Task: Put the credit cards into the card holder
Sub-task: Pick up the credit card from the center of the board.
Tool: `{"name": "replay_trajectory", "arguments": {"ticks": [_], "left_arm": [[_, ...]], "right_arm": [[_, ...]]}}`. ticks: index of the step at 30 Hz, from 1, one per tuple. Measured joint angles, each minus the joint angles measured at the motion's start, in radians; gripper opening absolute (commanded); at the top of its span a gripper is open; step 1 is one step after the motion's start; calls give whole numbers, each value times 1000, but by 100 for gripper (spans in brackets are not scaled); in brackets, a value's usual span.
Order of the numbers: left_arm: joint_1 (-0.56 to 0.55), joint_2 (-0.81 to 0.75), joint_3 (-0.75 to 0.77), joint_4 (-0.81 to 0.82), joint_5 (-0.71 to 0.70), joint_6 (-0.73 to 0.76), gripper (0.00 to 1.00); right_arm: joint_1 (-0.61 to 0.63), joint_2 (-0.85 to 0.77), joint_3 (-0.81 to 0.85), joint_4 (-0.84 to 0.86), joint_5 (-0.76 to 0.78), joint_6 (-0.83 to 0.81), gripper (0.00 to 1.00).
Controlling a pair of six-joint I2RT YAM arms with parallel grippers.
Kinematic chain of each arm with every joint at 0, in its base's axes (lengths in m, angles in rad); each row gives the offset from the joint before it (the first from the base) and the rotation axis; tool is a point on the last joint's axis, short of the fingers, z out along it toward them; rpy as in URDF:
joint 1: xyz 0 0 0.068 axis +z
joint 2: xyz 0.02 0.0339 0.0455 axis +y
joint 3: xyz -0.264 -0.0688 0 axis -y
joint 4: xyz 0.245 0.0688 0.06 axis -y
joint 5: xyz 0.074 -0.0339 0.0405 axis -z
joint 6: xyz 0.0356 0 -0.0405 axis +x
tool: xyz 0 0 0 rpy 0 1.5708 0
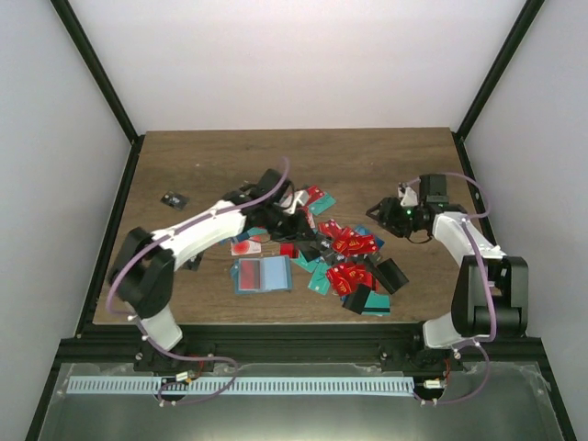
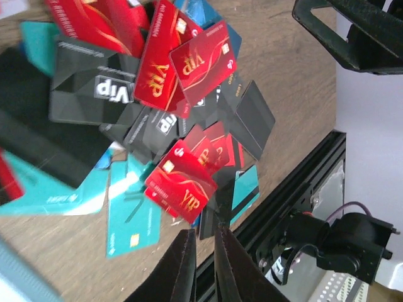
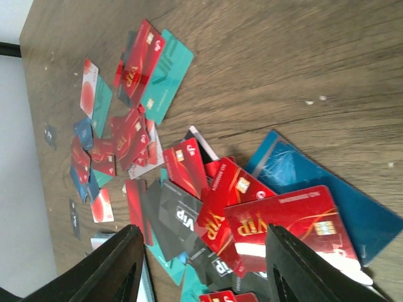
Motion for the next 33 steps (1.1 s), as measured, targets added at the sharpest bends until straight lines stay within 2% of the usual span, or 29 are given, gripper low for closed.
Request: {"name": "replay_trajectory", "arguments": {"ticks": [10,17,27,33], "left_arm": [[-84,372,336,11,52,17,8],[-111,552,512,-42,68,56,5],[-111,660,551,-101,66,104,5],[-111,686,560,-102,79,128,4]], "right_arm": [[-104,85,-59,102,-84,-39,57],[-124,143,-125,140,-125,-46,60],[-124,188,-138,160,-124,-80,62],[-128,230,-154,202,-177,-83,62]]}}
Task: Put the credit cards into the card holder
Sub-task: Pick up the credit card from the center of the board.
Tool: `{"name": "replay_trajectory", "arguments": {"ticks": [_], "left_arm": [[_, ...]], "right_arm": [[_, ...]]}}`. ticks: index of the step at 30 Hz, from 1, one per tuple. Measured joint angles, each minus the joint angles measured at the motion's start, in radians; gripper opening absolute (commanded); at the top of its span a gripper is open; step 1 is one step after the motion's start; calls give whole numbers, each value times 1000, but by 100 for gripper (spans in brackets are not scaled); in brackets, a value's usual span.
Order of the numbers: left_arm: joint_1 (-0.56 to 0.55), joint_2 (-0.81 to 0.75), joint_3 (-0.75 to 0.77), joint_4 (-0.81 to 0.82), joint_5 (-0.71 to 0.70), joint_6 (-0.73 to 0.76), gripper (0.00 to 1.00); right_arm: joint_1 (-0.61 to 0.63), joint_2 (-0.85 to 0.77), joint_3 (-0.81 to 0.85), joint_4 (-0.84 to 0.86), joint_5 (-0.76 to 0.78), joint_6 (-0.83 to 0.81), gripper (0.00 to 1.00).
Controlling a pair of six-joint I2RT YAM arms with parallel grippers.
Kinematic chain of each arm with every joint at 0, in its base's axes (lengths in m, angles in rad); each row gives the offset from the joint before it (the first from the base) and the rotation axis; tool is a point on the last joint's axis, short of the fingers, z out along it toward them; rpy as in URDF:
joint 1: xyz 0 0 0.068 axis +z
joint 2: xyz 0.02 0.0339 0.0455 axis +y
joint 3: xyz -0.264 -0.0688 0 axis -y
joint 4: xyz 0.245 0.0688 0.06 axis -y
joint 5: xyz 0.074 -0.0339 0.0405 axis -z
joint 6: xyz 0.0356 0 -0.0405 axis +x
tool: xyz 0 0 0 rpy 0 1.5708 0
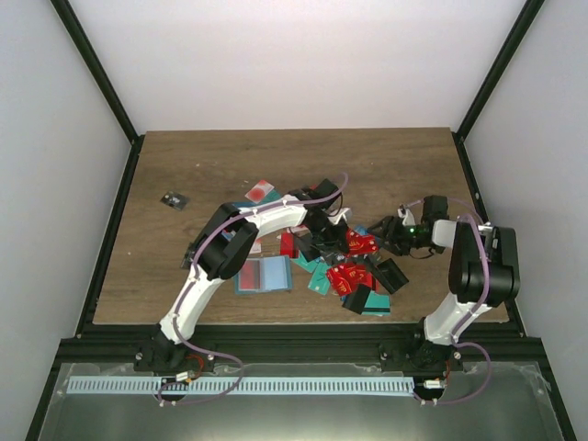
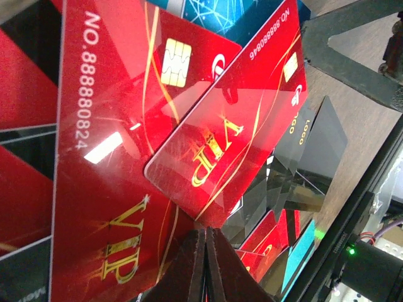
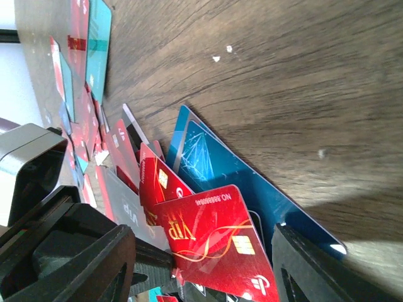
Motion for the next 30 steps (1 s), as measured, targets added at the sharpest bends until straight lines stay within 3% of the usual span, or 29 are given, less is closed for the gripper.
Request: {"name": "replay_trajectory", "arguments": {"ticks": [17,30], "left_arm": [[11,39,36,-14,47,69,4],[60,60,77,-140,100,215,4]], "right_arm": [[-13,17,-57,113,-99,-18,55],[31,-72,-183,177,-111,18,53]]}}
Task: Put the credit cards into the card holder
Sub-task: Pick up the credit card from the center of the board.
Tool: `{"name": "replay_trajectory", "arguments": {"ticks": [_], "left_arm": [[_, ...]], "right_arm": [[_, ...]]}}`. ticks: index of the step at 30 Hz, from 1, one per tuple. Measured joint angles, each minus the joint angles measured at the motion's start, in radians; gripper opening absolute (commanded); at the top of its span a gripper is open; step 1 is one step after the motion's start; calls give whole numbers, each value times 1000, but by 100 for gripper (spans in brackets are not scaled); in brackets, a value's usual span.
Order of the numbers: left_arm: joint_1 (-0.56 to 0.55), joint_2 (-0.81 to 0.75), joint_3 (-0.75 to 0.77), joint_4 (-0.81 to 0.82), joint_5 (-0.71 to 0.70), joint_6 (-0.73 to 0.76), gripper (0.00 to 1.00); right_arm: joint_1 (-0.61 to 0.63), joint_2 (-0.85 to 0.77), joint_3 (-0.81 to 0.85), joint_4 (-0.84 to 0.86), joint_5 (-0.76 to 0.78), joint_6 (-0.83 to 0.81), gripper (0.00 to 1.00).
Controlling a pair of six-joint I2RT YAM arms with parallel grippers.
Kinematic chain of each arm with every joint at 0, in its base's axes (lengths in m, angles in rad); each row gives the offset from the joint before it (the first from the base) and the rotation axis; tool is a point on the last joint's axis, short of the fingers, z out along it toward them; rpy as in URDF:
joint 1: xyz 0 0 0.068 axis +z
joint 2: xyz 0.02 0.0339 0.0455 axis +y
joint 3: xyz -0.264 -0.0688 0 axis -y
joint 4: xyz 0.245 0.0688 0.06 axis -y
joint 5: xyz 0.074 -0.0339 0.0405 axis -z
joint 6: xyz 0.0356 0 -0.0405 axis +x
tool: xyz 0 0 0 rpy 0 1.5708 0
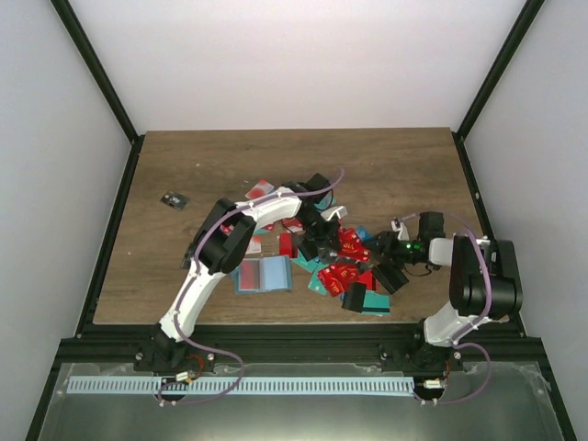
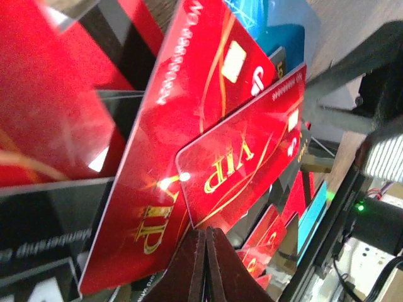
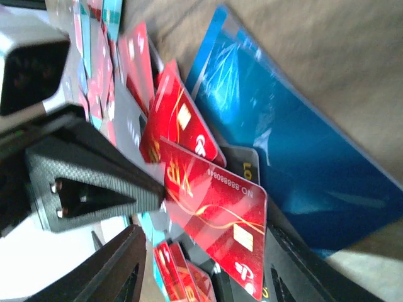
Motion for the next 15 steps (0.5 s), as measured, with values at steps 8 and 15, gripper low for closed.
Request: {"name": "replay_trajectory", "arguments": {"ticks": [8,15], "left_arm": [[-1,0,15,-39,-32,103,4],[-5,-2,15,-41,-42,130,4]], "right_arm": [[94,-122,-101,-12,-129,70,53],[103,-138,-118,-6,-136,89,45]]}}
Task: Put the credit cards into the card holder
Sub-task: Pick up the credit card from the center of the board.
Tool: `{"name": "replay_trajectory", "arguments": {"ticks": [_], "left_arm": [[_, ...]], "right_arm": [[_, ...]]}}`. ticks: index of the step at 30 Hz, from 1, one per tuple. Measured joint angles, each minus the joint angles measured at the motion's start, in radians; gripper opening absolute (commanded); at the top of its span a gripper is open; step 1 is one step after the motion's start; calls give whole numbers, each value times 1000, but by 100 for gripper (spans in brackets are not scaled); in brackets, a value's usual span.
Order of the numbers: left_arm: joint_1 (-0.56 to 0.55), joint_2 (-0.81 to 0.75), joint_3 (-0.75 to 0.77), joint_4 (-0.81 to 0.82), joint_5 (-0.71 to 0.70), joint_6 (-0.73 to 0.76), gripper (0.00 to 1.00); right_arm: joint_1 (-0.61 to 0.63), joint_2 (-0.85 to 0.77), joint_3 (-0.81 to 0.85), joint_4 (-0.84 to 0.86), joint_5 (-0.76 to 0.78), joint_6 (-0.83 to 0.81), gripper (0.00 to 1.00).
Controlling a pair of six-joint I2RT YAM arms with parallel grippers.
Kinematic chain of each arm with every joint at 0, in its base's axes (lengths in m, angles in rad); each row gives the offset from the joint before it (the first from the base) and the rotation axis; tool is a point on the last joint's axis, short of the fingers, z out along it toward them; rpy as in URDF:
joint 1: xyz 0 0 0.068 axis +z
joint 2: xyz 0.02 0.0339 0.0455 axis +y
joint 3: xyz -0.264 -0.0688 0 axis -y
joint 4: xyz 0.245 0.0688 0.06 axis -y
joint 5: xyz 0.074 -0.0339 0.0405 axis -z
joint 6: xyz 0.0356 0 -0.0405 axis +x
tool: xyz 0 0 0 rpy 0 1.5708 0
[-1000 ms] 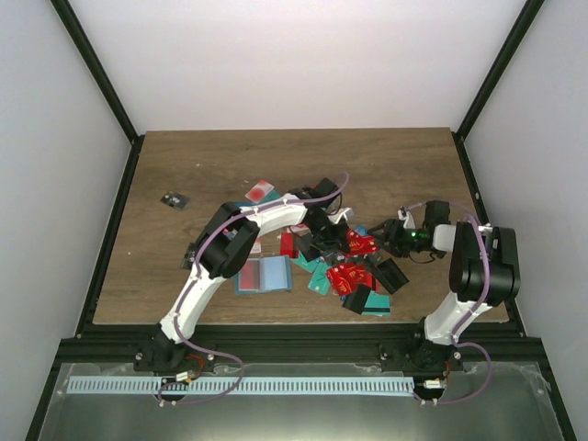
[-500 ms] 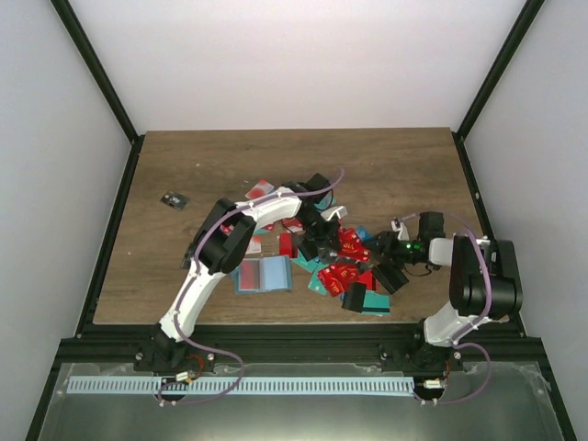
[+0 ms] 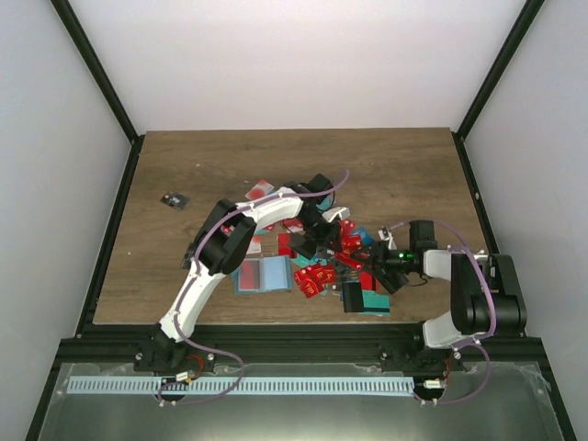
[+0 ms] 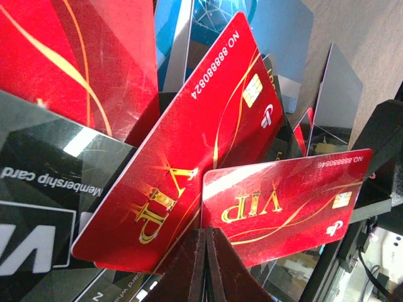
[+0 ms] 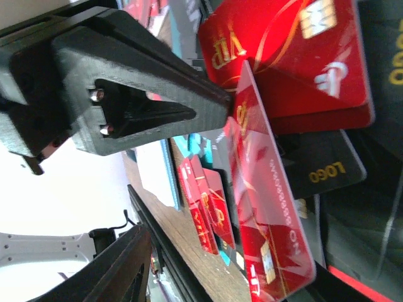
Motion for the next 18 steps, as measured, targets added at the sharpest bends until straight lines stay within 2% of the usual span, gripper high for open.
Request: {"name": "replay_trajectory", "arguments": {"ticks": [2,9,14,18], "left_arm": [[0,-1,0,0,0,0,4],[-2,-14,-24,18,-3,-6,4],[-3,-40,-56,32,-21,-32,4],[-5,-76,-81,27,-86,-71,5]], "right_arm": [[0,6,0,0,19,5,38],[1,14,4,-24,101,17,2],[2,13,21,-57,124,11,1],[2,-14,41,-94,127,12,1]]}}
